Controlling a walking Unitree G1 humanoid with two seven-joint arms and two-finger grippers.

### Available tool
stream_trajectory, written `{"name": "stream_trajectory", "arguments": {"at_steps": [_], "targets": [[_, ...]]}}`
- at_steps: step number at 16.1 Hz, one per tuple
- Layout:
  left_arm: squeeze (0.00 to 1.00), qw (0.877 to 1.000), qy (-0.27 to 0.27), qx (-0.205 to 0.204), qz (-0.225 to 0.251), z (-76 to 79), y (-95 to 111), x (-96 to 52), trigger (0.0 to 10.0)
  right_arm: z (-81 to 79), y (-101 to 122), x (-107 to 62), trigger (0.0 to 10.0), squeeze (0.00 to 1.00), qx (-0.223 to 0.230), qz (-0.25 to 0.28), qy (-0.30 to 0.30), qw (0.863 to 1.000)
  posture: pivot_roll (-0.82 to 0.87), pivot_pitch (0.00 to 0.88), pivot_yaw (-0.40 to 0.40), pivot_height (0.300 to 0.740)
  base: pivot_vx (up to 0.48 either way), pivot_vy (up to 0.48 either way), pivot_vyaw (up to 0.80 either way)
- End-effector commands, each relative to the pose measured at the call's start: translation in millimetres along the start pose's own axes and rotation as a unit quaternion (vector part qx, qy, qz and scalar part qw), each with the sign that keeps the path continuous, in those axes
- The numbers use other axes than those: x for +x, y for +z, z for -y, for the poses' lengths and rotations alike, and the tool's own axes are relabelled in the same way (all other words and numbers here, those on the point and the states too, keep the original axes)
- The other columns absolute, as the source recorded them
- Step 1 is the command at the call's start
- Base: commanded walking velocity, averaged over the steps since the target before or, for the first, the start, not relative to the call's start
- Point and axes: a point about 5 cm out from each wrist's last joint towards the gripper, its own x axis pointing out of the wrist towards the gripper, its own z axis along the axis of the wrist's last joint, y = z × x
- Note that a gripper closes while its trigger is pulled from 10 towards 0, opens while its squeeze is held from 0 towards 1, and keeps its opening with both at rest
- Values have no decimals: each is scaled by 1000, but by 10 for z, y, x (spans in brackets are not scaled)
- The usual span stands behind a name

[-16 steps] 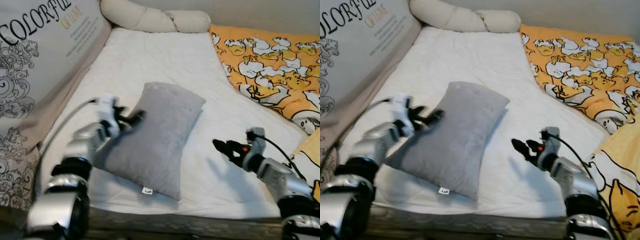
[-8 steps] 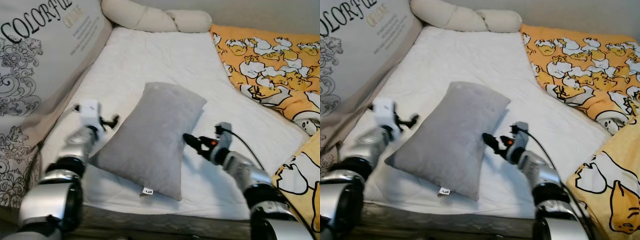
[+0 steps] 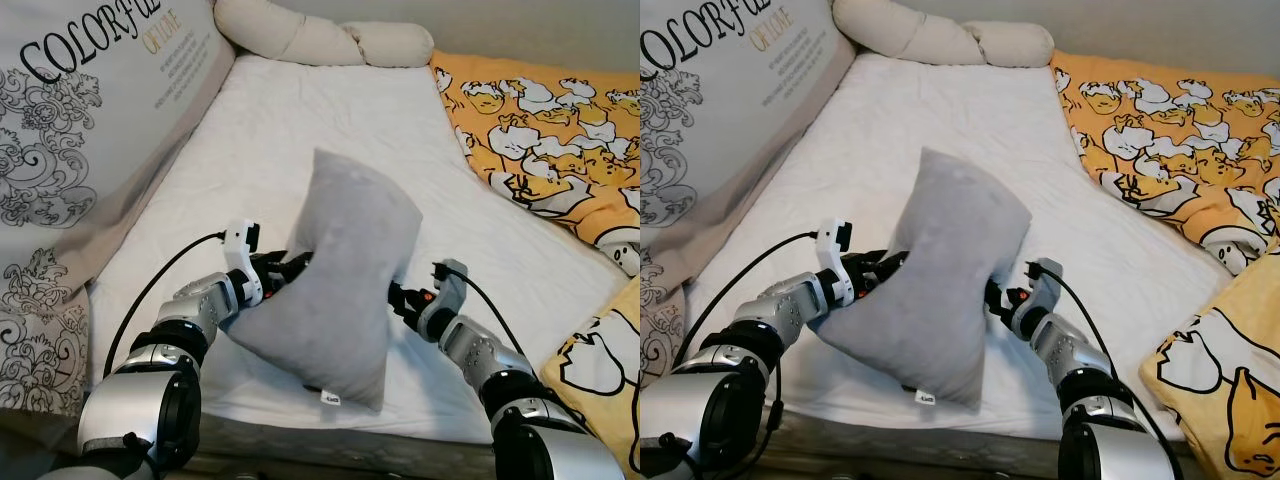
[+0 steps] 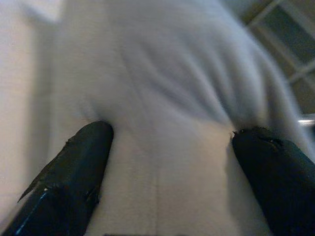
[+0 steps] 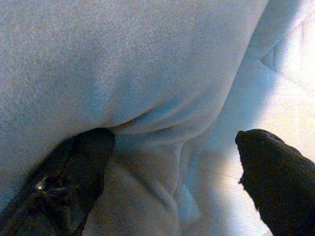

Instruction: Clean up the room

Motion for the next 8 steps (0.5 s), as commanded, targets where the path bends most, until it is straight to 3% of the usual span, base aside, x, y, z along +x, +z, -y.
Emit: {"name": "stream_trajectory", "arguments": {"at_steps": [1, 5, 8], "targets": [[1000, 998, -52, -38, 10, 95, -30, 49, 10000, -104, 72, 54, 10000, 1000, 37, 25, 30, 999, 30, 0, -30, 740, 0, 0, 0], [1000, 992, -51, -87, 76, 58, 139, 1, 10000, -159, 89, 77, 10000, 1000, 87, 44, 56, 994, 31, 0, -22, 740, 0, 0, 0], [1000, 994, -77, -72, 43, 92, 70, -4, 10000, -286, 112, 106, 10000, 1000, 109, 54, 113, 986, 32, 0, -15, 740, 0, 0, 0]]}}
